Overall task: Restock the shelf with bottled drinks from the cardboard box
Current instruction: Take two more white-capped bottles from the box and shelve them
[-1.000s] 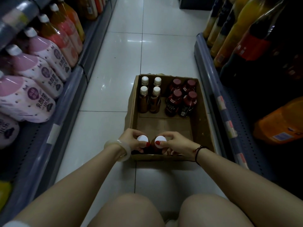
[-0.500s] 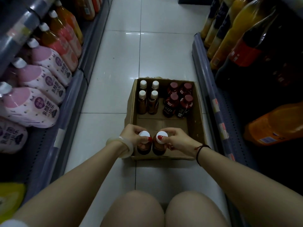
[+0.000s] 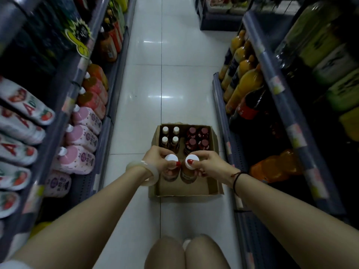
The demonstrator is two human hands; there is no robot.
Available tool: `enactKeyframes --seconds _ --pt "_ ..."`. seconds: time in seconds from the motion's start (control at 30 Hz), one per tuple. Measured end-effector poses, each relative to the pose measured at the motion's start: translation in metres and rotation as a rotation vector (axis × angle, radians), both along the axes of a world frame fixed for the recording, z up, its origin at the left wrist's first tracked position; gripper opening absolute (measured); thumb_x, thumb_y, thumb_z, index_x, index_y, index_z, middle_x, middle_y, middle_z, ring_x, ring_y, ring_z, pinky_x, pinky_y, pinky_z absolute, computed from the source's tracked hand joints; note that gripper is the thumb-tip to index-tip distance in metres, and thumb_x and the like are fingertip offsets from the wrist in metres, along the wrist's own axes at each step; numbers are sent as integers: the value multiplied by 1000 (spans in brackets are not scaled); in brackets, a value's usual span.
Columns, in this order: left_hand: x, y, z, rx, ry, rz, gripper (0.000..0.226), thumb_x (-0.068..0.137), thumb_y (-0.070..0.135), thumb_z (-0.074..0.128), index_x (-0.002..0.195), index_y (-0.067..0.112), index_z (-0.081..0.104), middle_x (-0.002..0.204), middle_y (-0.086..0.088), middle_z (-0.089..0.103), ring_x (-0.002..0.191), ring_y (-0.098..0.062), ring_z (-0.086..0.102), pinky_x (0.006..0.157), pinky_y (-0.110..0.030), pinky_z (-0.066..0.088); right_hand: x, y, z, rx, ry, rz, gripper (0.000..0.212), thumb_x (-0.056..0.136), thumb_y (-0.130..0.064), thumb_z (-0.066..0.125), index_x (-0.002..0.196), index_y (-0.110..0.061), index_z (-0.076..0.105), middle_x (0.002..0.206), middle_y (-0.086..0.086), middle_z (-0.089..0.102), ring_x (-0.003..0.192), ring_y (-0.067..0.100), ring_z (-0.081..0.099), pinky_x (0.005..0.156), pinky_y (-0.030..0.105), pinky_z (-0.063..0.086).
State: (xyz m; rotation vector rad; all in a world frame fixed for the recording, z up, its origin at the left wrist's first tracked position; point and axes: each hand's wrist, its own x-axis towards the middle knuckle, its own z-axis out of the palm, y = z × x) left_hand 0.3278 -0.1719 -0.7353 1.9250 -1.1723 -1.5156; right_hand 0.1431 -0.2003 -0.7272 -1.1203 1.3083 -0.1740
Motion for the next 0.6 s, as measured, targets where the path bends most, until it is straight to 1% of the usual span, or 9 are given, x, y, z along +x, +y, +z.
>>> enactKeyframes --seconds 0.1,0.17,0.2,0.27,0.33,0.43,0.5,0.57,0.6 --pt "0 -5 65 -5 -10 -21 27 79 7 73 106 5 71 101 -14 70 86 -23 68 60 -22 57 -1 -3 64 -36 -6 -10 19 89 -9 61 105 -19 66 89 6 66 64 11 57 57 21 48" --pt "-1 -8 111 -12 -20 -28 30 80 6 72 110 3 69 102 -15 69 76 -19 67 49 -14 54 -1 -4 108 -54 0 -22 23 90 -9 61 111 -16 66 87 6 67 65 12 58 54 19 49" --pt "-2 -10 133 -16 -20 -33 31 81 5 71 112 2 68 102 -15 69 73 -17 66 47 -12 52 -1 -5 131 -67 6 -26 25 90 -9 61 114 -15 66 87 4 67 66 11 59 52 17 48" --pt "-3 -13 178 -27 -23 -54 29 81 4 71 110 2 69 98 -14 69 69 -16 66 47 -13 52 -3 -6 175 -91 3 -36 26 90 -10 61 115 -14 65 87 2 66 68 9 60 50 14 47" --pt "-5 -17 223 -43 -41 -78 23 80 4 71 103 4 71 93 -13 70 66 -16 66 47 -14 52 -6 -7 218 -101 -21 -48 22 89 -9 61 109 -14 67 87 3 66 66 8 60 51 15 48" --pt "-10 -23 285 -76 -64 -121 18 78 4 70 96 8 72 81 -9 70 63 -13 65 47 -14 52 -12 -8 277 -97 -55 -75 17 89 -8 62 101 -19 67 86 4 66 59 8 58 51 17 49" --pt "-15 -26 324 -95 -84 -150 13 79 6 70 91 11 72 76 -3 69 64 -11 65 48 -15 50 -17 -8 312 -98 -51 -100 20 89 -11 62 108 -16 66 85 5 65 53 9 57 48 17 47" --pt "-22 -30 360 -115 -91 -197 9 80 9 70 88 13 72 76 -1 69 71 -13 66 56 -20 52 -26 -9 342 -114 -33 -129 37 88 -13 64 125 -11 59 90 9 65 51 8 58 45 15 46" --pt "-25 -32 377 -131 -97 -227 9 80 10 71 89 13 73 77 -1 69 74 -14 67 58 -20 52 -30 -9 357 -122 -29 -137 43 88 -15 65 130 -11 56 95 11 66 53 8 59 46 15 47"
